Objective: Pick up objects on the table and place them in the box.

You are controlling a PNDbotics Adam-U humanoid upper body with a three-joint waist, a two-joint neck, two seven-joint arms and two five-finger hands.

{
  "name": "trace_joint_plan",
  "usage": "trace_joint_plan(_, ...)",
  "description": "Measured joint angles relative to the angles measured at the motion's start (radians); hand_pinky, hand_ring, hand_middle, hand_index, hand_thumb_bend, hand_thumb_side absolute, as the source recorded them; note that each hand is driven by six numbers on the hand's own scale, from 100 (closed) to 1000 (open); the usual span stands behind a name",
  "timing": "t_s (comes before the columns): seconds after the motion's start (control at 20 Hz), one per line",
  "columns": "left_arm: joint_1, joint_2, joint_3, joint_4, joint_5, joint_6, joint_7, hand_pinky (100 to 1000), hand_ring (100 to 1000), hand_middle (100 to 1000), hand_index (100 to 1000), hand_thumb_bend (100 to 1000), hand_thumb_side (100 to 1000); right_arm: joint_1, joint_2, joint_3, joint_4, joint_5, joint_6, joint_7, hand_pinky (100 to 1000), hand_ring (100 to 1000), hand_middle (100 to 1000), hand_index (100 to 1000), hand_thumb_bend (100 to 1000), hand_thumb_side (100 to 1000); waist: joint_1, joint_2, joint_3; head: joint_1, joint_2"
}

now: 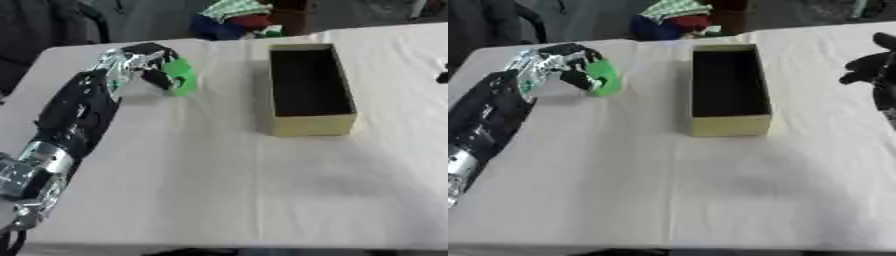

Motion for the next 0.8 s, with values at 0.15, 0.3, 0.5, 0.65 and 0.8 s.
trace_joint_plan(0.15,0.001,0.0,0.0,-0.006,0.001,-0.007,0.022,638,594,572,898,144,194,0.0,0.0,0.0,0.0,0.0,0.001,0.001,839,724,736,1000,100,499,-0.001,-0.001,0.0,0.0,0.0)
trace_joint_plan(0.3,0.0,0.003,0.0,-0.03,0.018,-0.015,0.046,637,581,556,891,110,156,0.0,0.001,0.0,0.0,0.0,0.001,0.001,839,724,736,1000,100,499,-0.005,-0.006,0.0,0.0,0.0)
trace_joint_plan(0.5,-0.027,0.024,-0.009,-0.09,0.071,-0.025,0.069,639,579,548,887,100,135,0.005,0.003,0.0,0.0,0.0,0.001,0.001,839,724,736,1000,100,498,-0.007,-0.014,0.001,0.0,0.0)
trace_joint_plan(0.65,-0.052,0.028,-0.032,-0.15,0.113,-0.04,0.084,642,582,549,889,109,124,0.005,0.009,0.002,0.0,0.0,0.001,0.005,839,724,736,1000,100,499,-0.007,-0.017,-0.003,0.003,0.0)
trace_joint_plan(0.8,-0.067,0.011,-0.069,-0.211,0.139,-0.065,0.091,649,588,555,893,111,130,0.005,0.017,0.011,0.002,-0.001,0.001,0.013,839,724,736,1000,100,498,-0.008,-0.019,-0.016,0.01,0.0)
